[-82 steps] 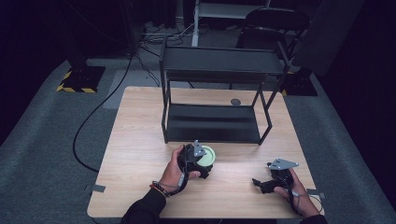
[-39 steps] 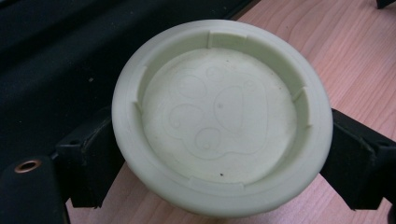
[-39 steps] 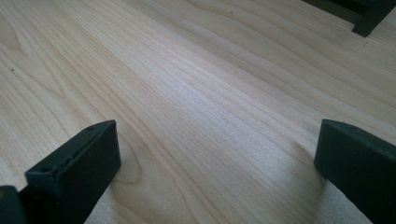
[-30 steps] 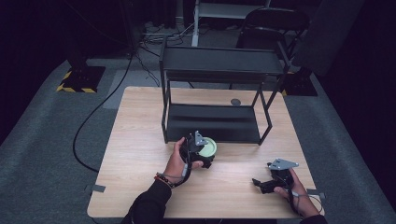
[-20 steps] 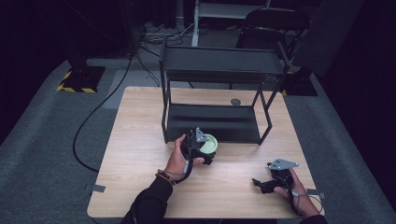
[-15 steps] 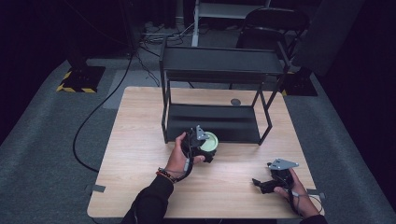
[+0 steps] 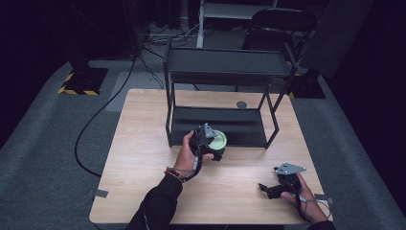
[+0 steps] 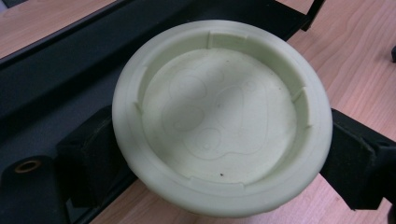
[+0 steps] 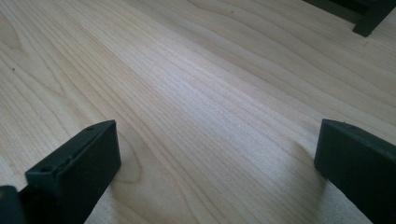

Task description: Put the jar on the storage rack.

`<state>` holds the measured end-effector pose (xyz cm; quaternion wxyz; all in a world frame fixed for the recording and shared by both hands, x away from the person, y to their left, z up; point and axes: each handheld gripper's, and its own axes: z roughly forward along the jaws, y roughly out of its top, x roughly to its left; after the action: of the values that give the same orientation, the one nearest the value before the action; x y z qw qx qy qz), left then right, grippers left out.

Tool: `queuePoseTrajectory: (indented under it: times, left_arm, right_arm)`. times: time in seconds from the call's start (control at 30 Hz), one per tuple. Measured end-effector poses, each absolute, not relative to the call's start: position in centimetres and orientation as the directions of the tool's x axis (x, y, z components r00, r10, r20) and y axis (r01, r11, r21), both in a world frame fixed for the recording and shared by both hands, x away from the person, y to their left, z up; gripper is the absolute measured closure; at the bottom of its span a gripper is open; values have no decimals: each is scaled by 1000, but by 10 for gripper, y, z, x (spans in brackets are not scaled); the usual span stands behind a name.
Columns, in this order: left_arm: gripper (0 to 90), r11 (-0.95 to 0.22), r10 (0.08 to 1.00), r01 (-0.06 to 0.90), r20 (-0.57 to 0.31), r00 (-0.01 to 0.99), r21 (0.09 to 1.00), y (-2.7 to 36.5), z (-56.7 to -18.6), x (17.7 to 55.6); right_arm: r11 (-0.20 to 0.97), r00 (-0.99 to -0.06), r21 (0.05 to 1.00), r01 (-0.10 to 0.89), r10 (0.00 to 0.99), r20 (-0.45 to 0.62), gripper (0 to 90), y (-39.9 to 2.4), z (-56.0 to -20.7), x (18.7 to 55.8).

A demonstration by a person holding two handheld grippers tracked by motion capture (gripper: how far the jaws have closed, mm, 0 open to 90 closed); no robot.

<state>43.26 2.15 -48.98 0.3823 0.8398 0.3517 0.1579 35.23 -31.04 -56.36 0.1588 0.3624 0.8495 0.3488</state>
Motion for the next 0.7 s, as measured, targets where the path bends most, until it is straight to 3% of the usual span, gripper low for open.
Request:
queuePoseTrajectory:
  times: [0.7]
  left_arm:
    - [105, -437, 743, 497, -11, 669, 750, 18, -493, 455]
  right_arm:
    - [494, -687, 708, 505, 726, -17, 3, -310, -564, 352]
